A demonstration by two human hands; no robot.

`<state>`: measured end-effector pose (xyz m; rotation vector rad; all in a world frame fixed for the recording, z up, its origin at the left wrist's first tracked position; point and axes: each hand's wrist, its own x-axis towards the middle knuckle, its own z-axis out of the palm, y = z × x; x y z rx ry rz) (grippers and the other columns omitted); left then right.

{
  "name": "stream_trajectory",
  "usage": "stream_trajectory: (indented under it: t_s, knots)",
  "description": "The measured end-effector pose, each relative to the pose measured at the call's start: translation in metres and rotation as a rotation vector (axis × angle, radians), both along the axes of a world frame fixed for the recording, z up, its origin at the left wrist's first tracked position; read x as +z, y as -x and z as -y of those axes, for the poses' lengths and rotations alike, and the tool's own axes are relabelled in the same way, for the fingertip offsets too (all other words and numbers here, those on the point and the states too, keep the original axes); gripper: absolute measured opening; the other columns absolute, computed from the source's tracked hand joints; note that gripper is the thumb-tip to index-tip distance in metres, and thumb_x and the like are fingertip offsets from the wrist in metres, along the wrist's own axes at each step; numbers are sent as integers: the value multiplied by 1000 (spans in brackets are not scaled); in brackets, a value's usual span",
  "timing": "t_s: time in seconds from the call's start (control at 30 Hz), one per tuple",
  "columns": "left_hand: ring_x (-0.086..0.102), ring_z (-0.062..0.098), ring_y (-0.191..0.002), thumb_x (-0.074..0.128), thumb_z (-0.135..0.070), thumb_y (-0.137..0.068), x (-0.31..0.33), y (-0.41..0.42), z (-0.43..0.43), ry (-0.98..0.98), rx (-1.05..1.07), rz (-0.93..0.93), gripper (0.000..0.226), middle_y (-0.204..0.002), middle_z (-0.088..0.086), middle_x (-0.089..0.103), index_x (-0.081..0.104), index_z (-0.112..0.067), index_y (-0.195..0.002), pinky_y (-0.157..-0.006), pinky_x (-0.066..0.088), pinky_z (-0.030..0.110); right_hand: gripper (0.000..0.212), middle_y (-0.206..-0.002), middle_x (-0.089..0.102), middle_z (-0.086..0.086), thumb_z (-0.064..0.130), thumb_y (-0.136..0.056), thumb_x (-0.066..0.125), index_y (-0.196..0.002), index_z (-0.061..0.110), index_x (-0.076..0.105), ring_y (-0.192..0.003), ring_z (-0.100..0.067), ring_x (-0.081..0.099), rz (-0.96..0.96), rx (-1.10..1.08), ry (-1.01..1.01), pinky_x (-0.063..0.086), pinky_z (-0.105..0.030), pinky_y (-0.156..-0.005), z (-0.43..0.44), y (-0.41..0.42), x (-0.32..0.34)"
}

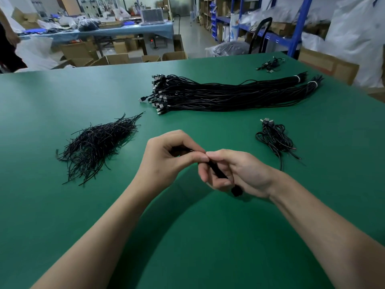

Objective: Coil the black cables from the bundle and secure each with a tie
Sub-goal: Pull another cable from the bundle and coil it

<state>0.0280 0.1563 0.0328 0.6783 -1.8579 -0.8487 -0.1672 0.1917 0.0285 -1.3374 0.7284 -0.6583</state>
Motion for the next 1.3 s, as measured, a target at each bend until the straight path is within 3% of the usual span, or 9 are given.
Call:
stream_trajectory:
  t_s: [0.2, 0.33, 0.47, 0.63, 0.83, 0.93, 1.03, 1.13, 1.3]
  knots:
    - [51, 2, -59, 73, -19, -87, -14, 5, 6, -202, 24, -171, 7, -67, -9, 68, 77, -24, -85, -59, 42, 15, 36, -55, 35, 8, 27, -107, 33, -86, 16, 60, -51, -9, 28, 378, 25, -54, 22, -22, -48, -6, 5, 6]
    - [43, 10, -55, 60, -14, -101, -30, 20, -6, -233, 52, 28, 18, -66, -7, 63, 75, -23, -98, -54, 38, 23, 28, -60, 45, 6, 27, -106, 35, -92, 12, 54, -52, -8, 40, 566, -232, -11, 35, -19, -49, 0, -1, 9]
    - [35, 6, -50, 55, -21, -104, -32, 30, -14, -66, 105, 287, 32, -56, -13, 52, 63, -30, -74, -52, 32, 24, 28, -72, 66, -1, 25, -109, 33, -98, 10, 54, -61, -14, 61, 574, -514, 70, 51, -23, -57, 7, -3, 5]
    - [49, 8, -60, 53, -17, -105, -27, 36, -25, 105, 53, 529, 19, -71, -6, 62, 70, -11, -99, -64, 41, 24, 33, -88, 77, -12, 21, -112, 28, -97, 6, 54, -81, -25, 75, 431, -705, 279, 57, -27, -70, 14, -4, 1]
    - [66, 32, -79, 61, -23, -101, -5, 29, -25, 389, 118, 603, 21, -89, 5, 71, 74, -7, -98, -70, 53, 43, 31, -80, 73, -5, 18, -110, 37, -90, 10, 59, -72, -12, 69, -104, -691, 481, 52, -23, -66, 11, -5, -4]
    - [59, 25, -65, 66, -26, -97, 5, 17, -22, 474, 118, 602, 21, -78, 3, 66, 76, -8, -91, -62, 51, 39, 34, -77, 70, 0, 22, -110, 39, -88, 13, 64, -69, -9, 65, -286, -639, 509, 52, -22, -64, 9, -2, 1]
    - [48, 9, -61, 76, -28, -89, 13, 8, -18, 469, 149, 551, 15, -73, -5, 62, 76, -14, -82, -61, 44, 24, 37, -66, 69, 1, 22, -110, 40, -80, 11, 58, -58, -14, 63, -436, -515, 553, 49, -21, -57, 2, -5, 2]
    - [51, 6, -65, 79, -23, -88, 18, 0, -11, 427, 122, 512, 11, -77, -8, 62, 75, -14, -83, -66, 37, 12, 40, -59, 63, -2, 23, -110, 37, -76, 12, 53, -54, -17, 53, -425, -396, 486, 42, -26, -55, -2, -7, 2]
    - [59, 7, -70, 81, -18, -84, 24, -15, 4, 362, 116, 362, 6, -77, -7, 69, 77, -13, -84, -67, 41, 15, 43, -56, 40, 3, 21, -111, 32, -81, 10, 61, -54, -12, 32, -307, -230, 336, 29, -22, -53, -5, -2, 6]
